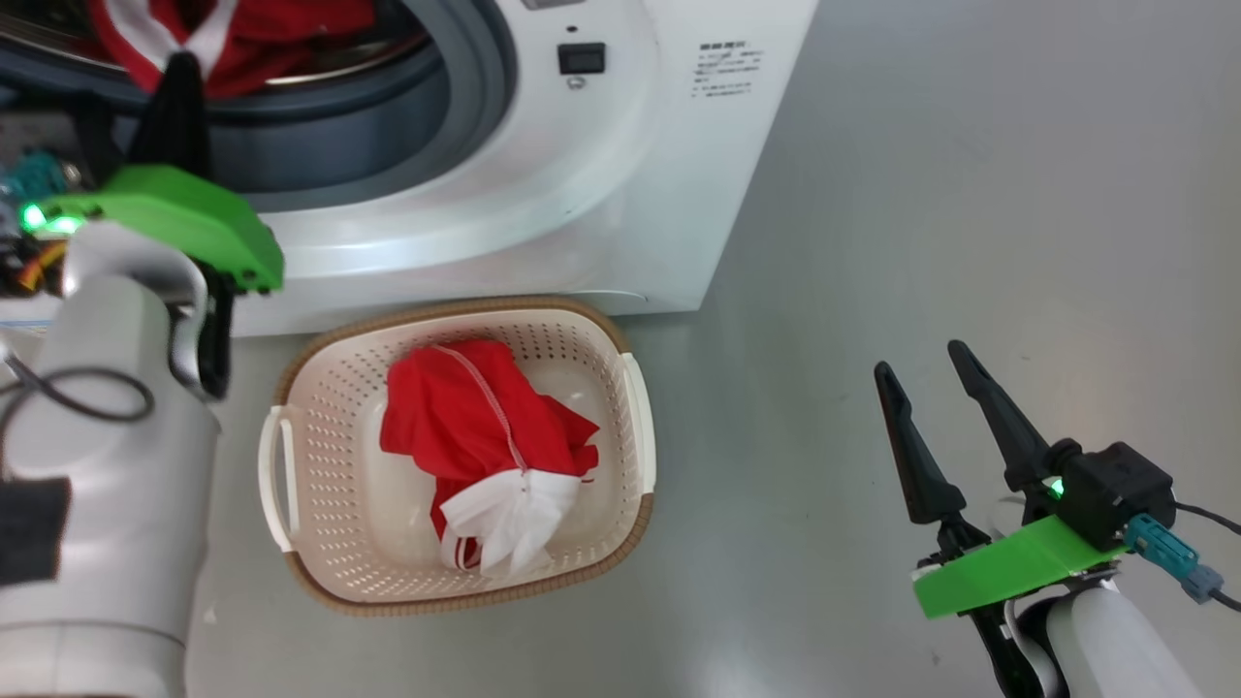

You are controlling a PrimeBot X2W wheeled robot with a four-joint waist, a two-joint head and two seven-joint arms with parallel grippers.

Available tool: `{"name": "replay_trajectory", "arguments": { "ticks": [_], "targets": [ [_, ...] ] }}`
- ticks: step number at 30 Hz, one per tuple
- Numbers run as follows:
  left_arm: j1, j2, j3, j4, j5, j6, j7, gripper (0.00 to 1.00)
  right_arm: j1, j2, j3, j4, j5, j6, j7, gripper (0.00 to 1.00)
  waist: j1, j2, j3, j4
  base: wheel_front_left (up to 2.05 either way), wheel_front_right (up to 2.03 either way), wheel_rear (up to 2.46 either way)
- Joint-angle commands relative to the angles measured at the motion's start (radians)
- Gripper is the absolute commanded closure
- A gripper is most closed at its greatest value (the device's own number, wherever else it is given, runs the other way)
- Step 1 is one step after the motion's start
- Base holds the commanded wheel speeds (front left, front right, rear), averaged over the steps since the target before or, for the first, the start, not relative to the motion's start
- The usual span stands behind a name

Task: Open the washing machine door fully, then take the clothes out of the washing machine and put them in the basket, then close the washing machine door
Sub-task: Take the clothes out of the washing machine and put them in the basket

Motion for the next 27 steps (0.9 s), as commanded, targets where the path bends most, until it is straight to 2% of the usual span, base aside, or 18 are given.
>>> {"name": "replay_trajectory", "arguments": {
  "ticks": [1,17,27],
  "targets": [
    [0.048,0.033,0.032,-0.069,-0.005,-0.007,-0.012,1.0,0.028,-0.01,0.013,-0.023,0.006,0.006,-0.006,0.0,0.0,-0.0001,-0.023,0.02,0.0,0.0,0.0],
    [0.328,-0.047,0.136,-0.449,0.011,-0.038,-0.012,1.0,0.082,-0.027,-0.011,-0.033,0.0,0.006,-0.006,0.0,0.0,-0.0001,-0.079,0.056,0.0,0.0,0.0],
    [0.465,-0.087,0.165,-0.693,0.022,-0.046,-0.012,1.0,0.09,-0.029,-0.028,-0.04,-0.002,0.006,-0.006,0.0,0.0,-0.0001,-0.079,0.06,0.0,0.0,0.0]
  ]
}}
